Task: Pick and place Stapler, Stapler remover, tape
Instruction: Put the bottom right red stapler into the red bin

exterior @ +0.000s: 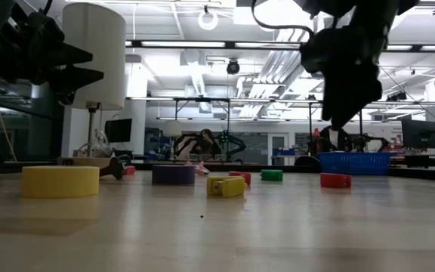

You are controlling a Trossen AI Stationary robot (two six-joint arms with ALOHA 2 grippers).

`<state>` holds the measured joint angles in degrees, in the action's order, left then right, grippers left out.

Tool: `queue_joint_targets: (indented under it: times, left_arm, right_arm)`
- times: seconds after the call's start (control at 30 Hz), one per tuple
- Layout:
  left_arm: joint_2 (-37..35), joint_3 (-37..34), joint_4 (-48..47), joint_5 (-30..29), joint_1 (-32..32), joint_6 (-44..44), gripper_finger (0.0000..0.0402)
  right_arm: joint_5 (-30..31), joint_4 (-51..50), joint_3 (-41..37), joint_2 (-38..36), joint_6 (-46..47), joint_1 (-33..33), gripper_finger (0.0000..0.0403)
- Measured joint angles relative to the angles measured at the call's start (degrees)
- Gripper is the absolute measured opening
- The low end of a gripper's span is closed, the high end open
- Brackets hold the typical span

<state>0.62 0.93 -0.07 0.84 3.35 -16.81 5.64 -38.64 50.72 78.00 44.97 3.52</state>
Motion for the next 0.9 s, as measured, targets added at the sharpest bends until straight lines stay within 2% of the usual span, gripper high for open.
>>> queue_joint_targets:
  times: [0.23,0.43,0.7,0.9]
  left_arm:
    - [0.0,0.0,0.0,0.0,0.0,0.0,0.0213]
    - [0.0,0.0,0.0,0.0,0.0,0.0,0.0213]
    - [0.0,0.0,0.0,0.0,0.0,0.0,0.0213]
    - [0.0,0.0,0.0,0.0,0.0,0.0,0.0213]
  right_arm:
    - [0.2,0.9,0.0,2.5,5.0,-1.7,0.0243]
    - [-2.5,1.2,0.0,8.3,9.5,-1.6,0.0243]
    - [-7.7,1.7,0.0,12.1,17.9,-1.6,0.0243]
    - [-7.8,4.2,0.0,14.9,19.1,-1.1,0.0243]
